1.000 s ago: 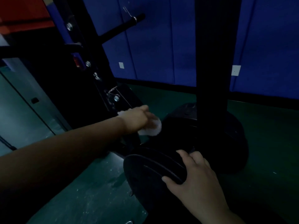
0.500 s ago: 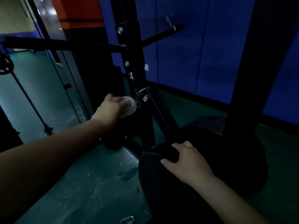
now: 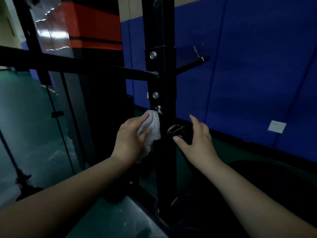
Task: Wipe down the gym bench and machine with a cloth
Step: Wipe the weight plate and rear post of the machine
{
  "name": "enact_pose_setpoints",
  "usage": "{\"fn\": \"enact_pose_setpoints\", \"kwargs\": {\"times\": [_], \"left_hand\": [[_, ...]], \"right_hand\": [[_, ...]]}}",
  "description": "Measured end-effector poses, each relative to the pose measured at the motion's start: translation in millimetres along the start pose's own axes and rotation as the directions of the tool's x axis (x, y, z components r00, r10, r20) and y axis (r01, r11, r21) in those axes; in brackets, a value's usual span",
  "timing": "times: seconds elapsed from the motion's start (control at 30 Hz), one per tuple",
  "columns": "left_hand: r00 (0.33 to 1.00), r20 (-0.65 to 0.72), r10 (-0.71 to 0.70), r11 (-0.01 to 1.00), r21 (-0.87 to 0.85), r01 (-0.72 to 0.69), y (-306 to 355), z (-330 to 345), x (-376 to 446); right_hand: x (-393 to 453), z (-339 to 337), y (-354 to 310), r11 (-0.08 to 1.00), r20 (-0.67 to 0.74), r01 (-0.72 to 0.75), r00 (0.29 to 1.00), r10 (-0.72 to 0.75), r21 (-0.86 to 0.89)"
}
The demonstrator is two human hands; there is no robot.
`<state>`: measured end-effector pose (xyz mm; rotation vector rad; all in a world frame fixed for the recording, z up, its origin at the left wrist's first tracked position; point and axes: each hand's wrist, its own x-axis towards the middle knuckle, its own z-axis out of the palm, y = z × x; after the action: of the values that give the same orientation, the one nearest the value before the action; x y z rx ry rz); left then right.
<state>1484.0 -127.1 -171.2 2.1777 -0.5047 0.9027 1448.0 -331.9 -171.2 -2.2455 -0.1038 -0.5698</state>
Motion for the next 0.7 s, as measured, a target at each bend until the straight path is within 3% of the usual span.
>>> {"fn": "enact_pose_setpoints", "kwargs": {"times": [0.1, 0.17, 0.37, 0.47, 0.57, 0.63, 0.7], "left_hand": [[0.995, -0.087, 0.057, 0.997, -0.037, -0.060, -23.0, 6.5, 19.6], [0.992, -0.096, 0.083, 0.995, -0.040, -0.087, -30.1, 7.4, 30.4], [0.976, -0.171, 0.134, 0.975, -0.152, -0.161, -13.8, 4.7, 74.3], [0.998, -0.043, 0.045, 0.903, -0.425, -0.059, 0.1, 9.6, 84.2], [0.977, 0.211, 0.009, 0.868, -0.487, 0.097, -27.1, 32.0, 62.3], [0.898, 0.438, -0.034, 0.862, -0.442, 0.249, -54.7, 40.1, 41.0], [0.892, 0.447, -0.065, 0.813, -0.494, 0.307, -62.9, 34.8, 33.5]], "right_hand": [[18.3, 21.0, 5.8, 0.994, 0.013, -0.006, 1.000, 0.008, -0.109], [20.1, 28.6, 10.6, 0.987, -0.052, 0.000, 0.999, -0.008, -0.164], [20.3, 35.9, 5.5, 0.993, -0.131, -0.036, 0.991, 0.022, -0.110], [21.4, 34.8, 0.2, 0.994, -0.135, -0.070, 0.989, 0.058, -0.089], [22.1, 32.6, -5.2, 0.991, -0.132, -0.104, 0.987, 0.092, -0.086], [21.7, 31.8, -8.4, 0.989, -0.115, -0.116, 0.988, 0.105, -0.096], [21.8, 31.6, -10.6, 0.987, -0.105, -0.128, 0.987, 0.118, -0.098]]}}
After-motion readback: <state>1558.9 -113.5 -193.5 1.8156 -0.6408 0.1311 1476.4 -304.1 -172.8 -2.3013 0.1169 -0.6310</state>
